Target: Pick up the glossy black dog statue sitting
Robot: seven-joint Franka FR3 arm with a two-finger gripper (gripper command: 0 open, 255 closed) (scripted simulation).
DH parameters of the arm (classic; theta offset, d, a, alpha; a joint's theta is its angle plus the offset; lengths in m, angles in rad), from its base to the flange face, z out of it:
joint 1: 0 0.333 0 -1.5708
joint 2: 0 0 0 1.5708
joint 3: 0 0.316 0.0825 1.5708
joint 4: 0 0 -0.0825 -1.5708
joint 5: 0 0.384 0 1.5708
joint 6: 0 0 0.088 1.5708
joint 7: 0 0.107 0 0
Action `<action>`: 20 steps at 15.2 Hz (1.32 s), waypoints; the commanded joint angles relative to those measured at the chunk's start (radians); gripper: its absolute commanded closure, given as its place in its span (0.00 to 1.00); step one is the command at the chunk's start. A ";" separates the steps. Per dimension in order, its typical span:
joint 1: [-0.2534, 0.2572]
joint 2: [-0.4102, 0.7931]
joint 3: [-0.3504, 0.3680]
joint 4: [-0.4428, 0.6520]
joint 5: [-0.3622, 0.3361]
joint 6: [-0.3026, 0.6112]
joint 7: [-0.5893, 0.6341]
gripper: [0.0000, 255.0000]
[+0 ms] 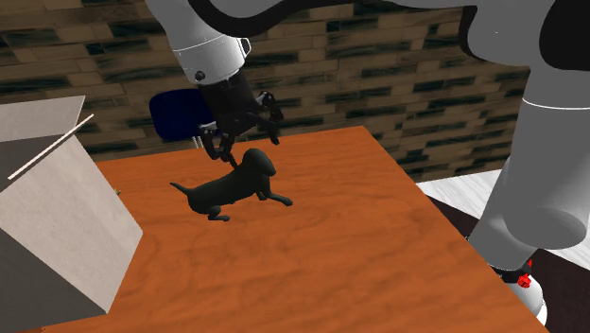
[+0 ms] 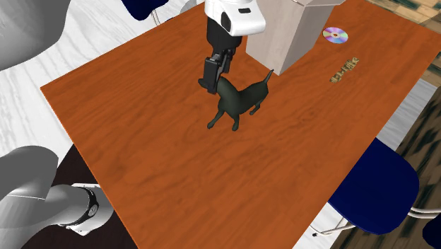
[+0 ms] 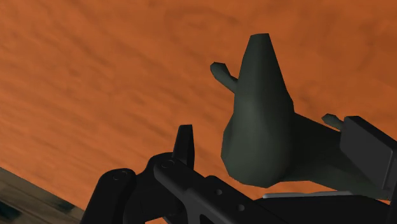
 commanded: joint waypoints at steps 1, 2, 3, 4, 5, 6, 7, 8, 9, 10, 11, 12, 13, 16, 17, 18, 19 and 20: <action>-0.002 -0.003 0.000 -0.011 0.002 0.009 0.000 0.00; -0.001 -0.002 0.000 -0.009 0.001 0.008 0.001 1.00; -0.001 -0.003 0.000 -0.010 0.002 0.009 0.001 1.00; -0.001 -0.003 0.000 -0.010 0.002 0.008 0.001 1.00; -0.001 -0.003 0.000 -0.010 0.002 0.009 0.001 1.00; -0.001 -0.003 0.000 -0.010 0.002 0.009 0.001 1.00; -0.001 -0.002 0.000 -0.010 0.001 0.009 0.001 1.00; -0.001 -0.002 0.000 -0.009 0.001 0.008 0.001 1.00; -0.001 -0.002 0.000 -0.009 0.001 0.008 0.002 1.00; 0.000 -0.001 0.000 -0.009 0.001 0.008 0.002 1.00; -0.002 -0.003 0.000 -0.011 0.002 0.009 0.000 1.00; 0.001 0.001 0.001 0.008 -0.001 -0.007 0.001 1.00; 0.005 0.006 0.001 0.028 -0.004 -0.022 0.001 1.00; 0.017 0.024 0.003 0.090 -0.015 -0.071 0.003 1.00; 0.022 0.030 0.004 0.113 -0.019 -0.087 0.004 1.00; 0.027 0.038 0.005 0.135 -0.024 -0.104 0.005 1.00; 0.033 0.045 0.005 0.159 -0.029 -0.122 0.006 1.00; 0.039 0.054 0.006 0.184 -0.035 -0.140 0.007 1.00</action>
